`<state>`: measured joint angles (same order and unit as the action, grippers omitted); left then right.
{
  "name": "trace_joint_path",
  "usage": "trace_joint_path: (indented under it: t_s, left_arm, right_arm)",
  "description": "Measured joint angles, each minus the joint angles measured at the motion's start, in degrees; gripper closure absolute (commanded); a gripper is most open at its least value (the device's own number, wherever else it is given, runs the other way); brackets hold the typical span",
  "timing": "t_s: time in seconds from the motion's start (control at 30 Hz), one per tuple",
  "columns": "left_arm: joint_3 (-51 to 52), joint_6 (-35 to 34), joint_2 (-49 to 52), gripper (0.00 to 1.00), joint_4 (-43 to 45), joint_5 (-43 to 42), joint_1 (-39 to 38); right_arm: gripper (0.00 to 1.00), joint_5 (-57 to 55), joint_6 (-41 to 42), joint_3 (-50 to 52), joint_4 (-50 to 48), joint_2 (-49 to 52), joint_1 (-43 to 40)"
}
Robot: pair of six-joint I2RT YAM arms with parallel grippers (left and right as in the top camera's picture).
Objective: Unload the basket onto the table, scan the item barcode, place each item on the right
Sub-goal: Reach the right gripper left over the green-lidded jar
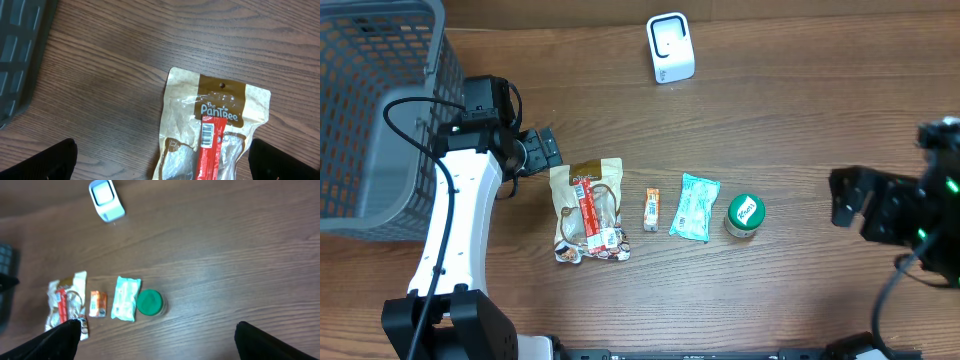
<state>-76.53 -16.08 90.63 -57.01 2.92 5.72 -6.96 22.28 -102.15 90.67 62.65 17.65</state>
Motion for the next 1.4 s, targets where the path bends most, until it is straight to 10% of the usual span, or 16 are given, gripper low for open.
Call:
trace_joint_path:
  t_s: [0.67, 1.4]
  left_arm:
    - [0.0, 0.0, 0.0, 0.00, 0.0, 0.0, 0.0]
    - [0.0, 0.0, 0.0, 0.00, 0.0, 0.2, 0.0]
  right_arm:
    - [0.04, 6.1, 0.6, 1.4, 3.4, 25.4, 0.0]
    - [0.04, 10.3, 1.7, 30.3, -24.2, 28.1, 7.9]
